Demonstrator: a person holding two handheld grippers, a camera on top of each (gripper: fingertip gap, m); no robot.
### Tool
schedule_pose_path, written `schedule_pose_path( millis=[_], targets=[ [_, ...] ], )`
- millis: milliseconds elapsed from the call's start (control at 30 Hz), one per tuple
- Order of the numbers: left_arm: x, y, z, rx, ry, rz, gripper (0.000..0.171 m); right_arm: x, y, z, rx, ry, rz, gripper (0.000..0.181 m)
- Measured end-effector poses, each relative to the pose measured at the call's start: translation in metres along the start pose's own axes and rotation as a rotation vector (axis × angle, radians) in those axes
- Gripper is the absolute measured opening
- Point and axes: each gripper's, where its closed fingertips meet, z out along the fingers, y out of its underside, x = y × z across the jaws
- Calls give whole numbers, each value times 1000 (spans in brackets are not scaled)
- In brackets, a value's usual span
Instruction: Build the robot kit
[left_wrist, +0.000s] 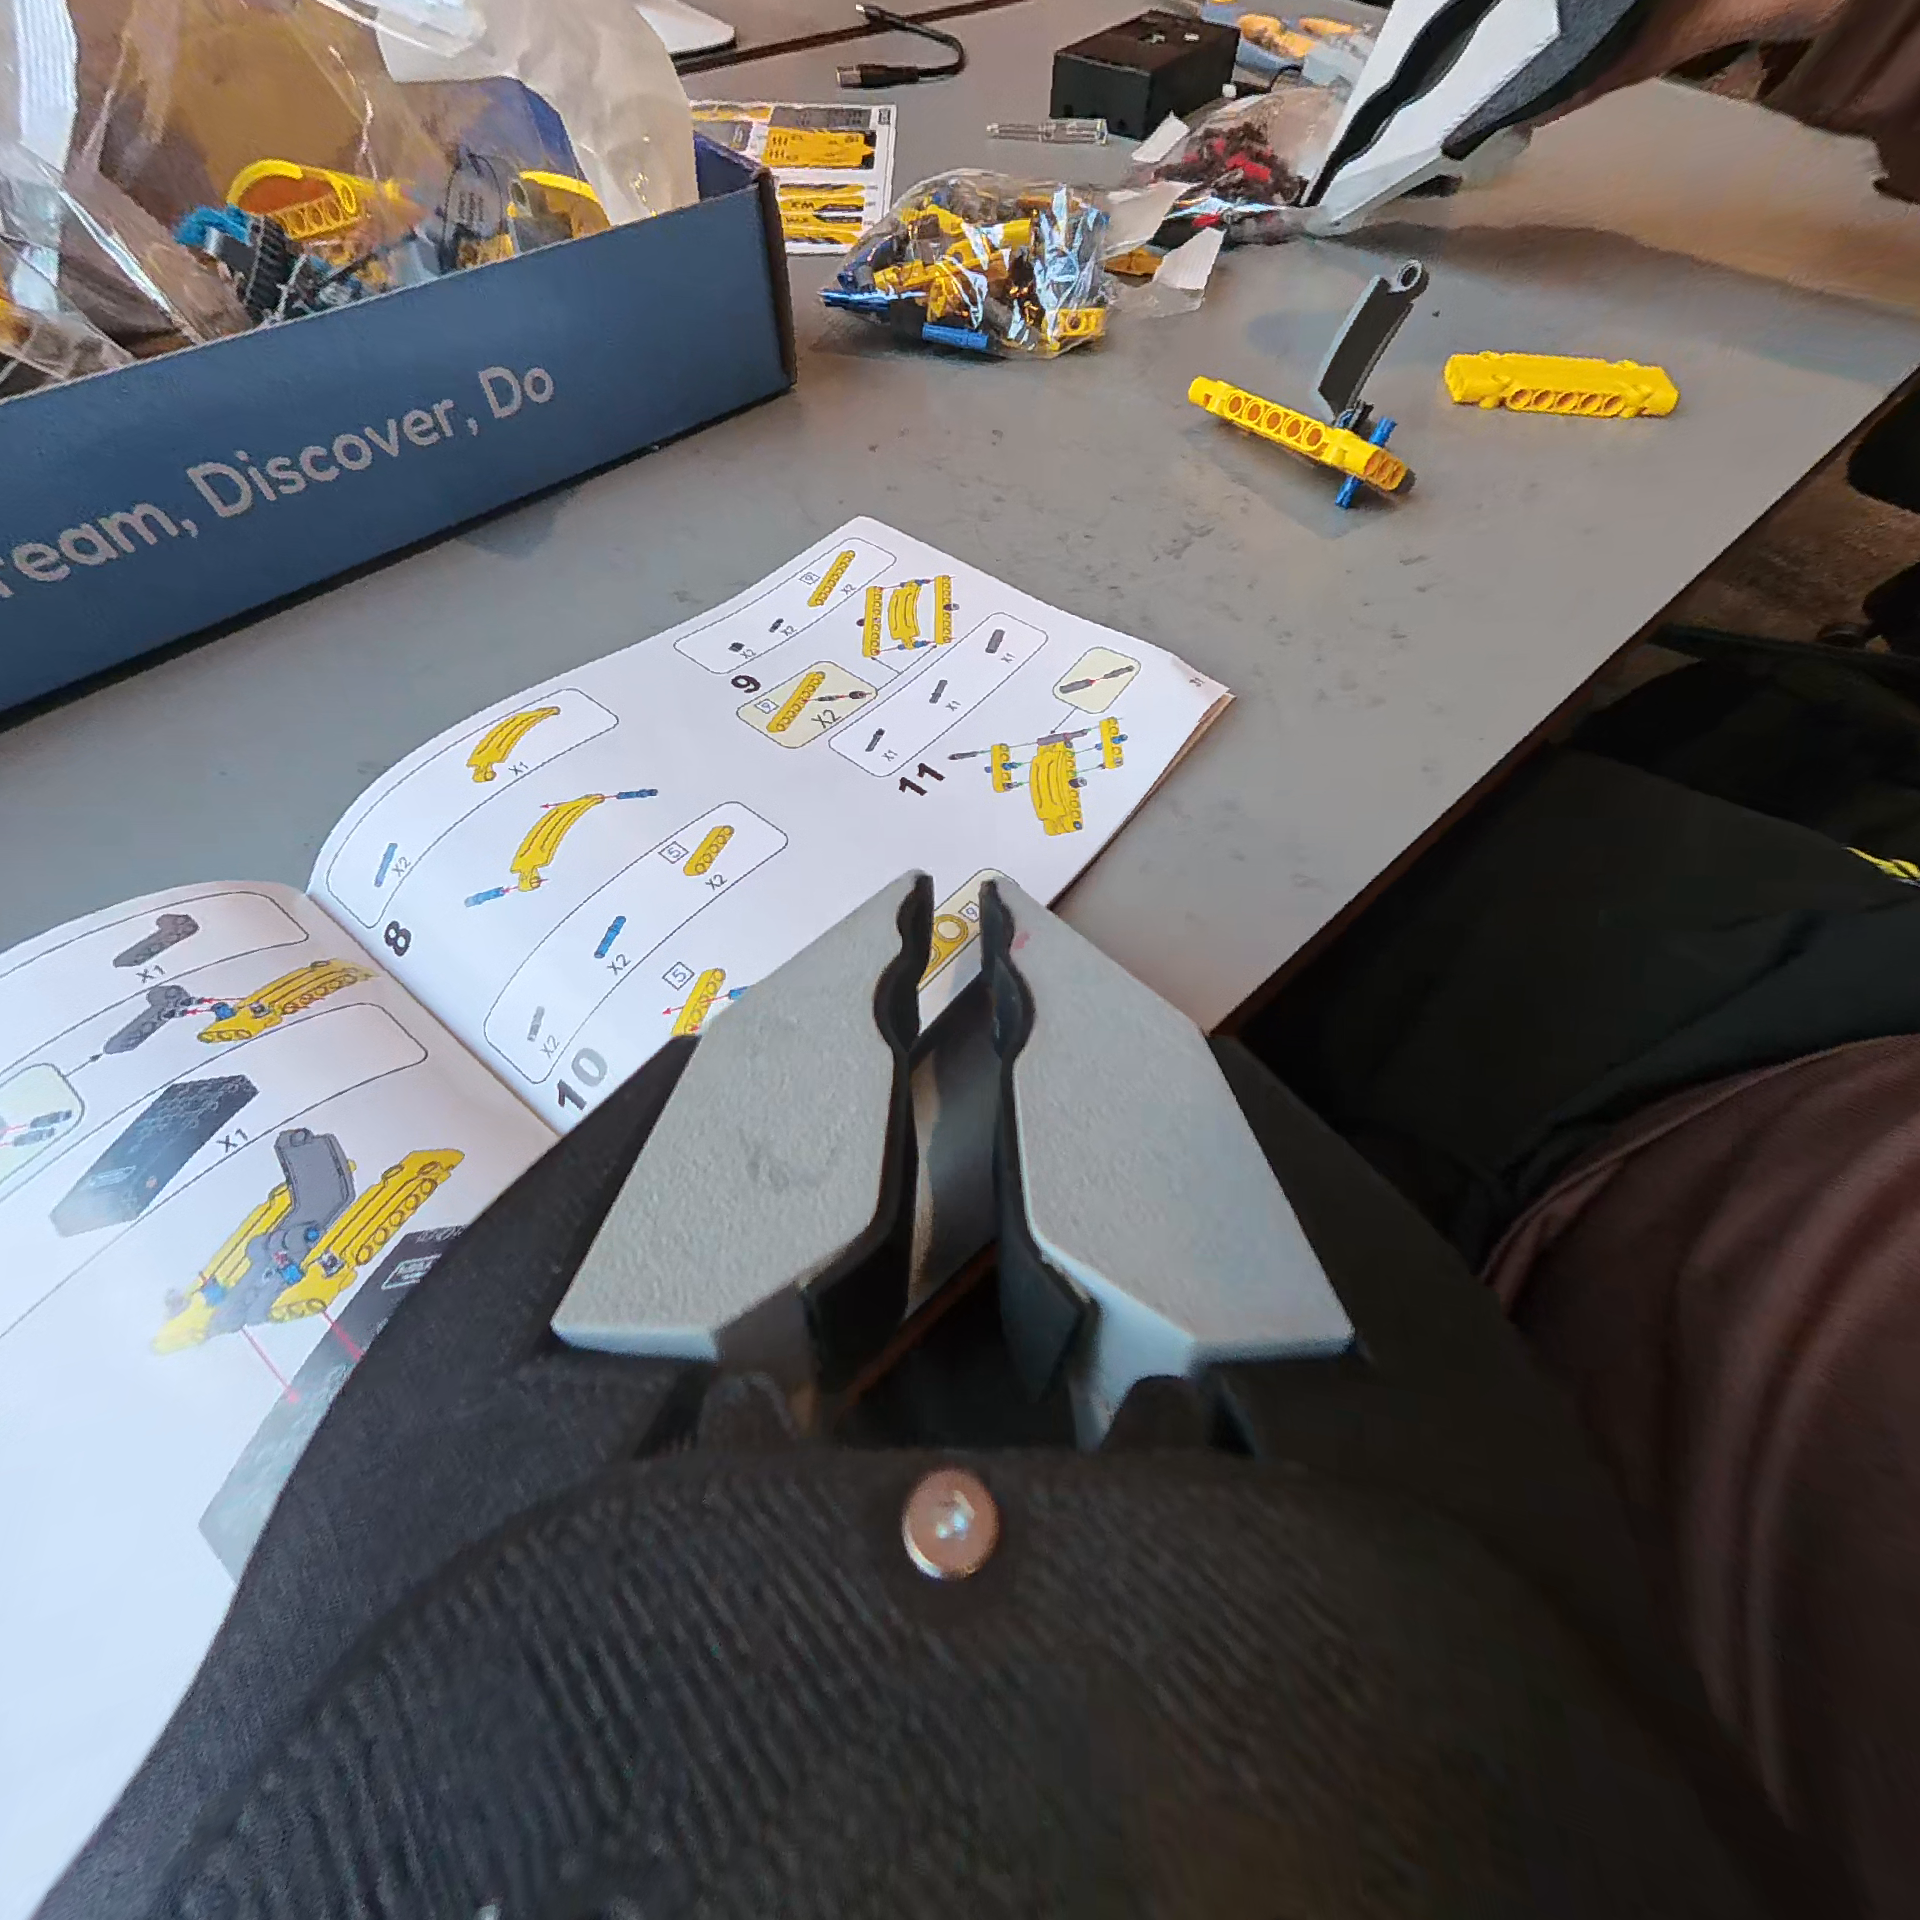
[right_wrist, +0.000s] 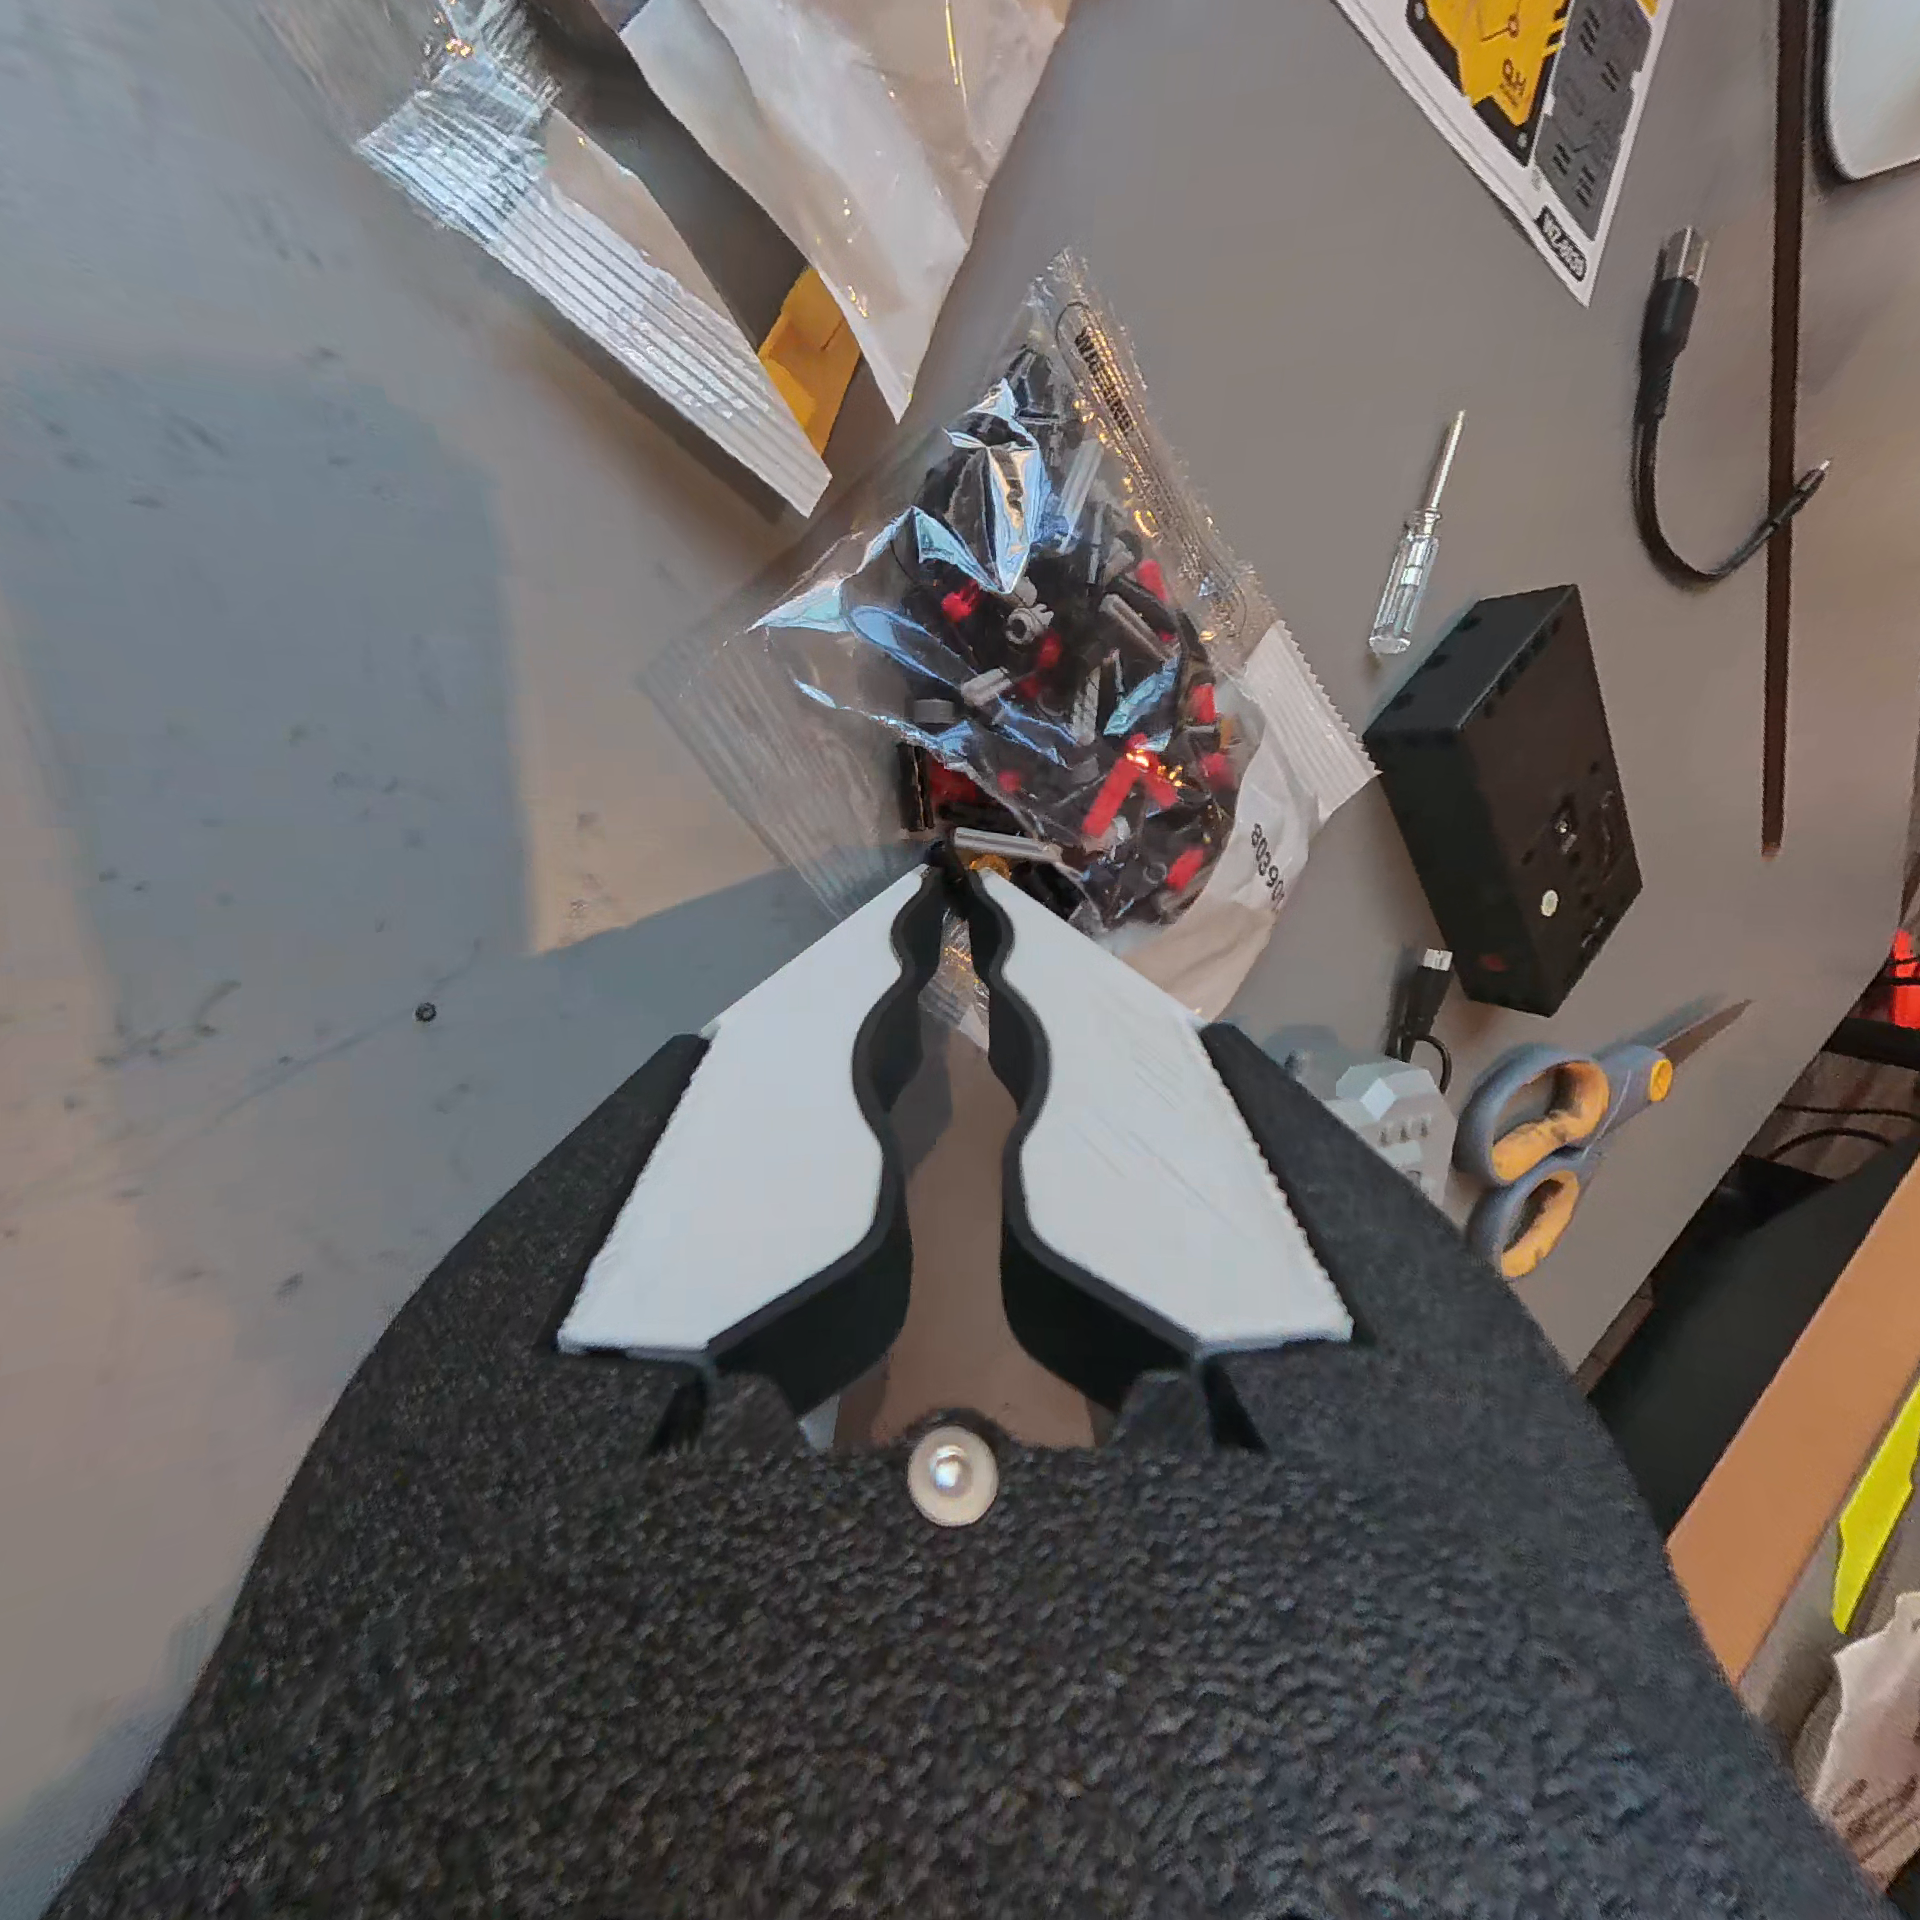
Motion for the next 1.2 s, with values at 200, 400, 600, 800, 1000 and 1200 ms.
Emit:
schedule_pose_path(
  millis=[200,400,600,800,1000,1200],
  targets=[
    [1,2,0,-9,13,-13,6,2,0,0,-28,-83,-41,8],
    [3,4,0,-14,23,-18,6,-3,4,-1,-65,-272,41,6],
    [6,4,0,-19,32,-14,6,-4,3,0,-62,-317,84,5],
    [7,5,0,-20,41,-16,6,-5,-2,-15,10,-309,138,5],
    [8,5,0,-20,46,-14,6,-22,-2,-40,46,-309,152,5],
    [9,4,-1,-18,51,-16,6,-77,-1,-54,56,-379,157,5]
  ],
)
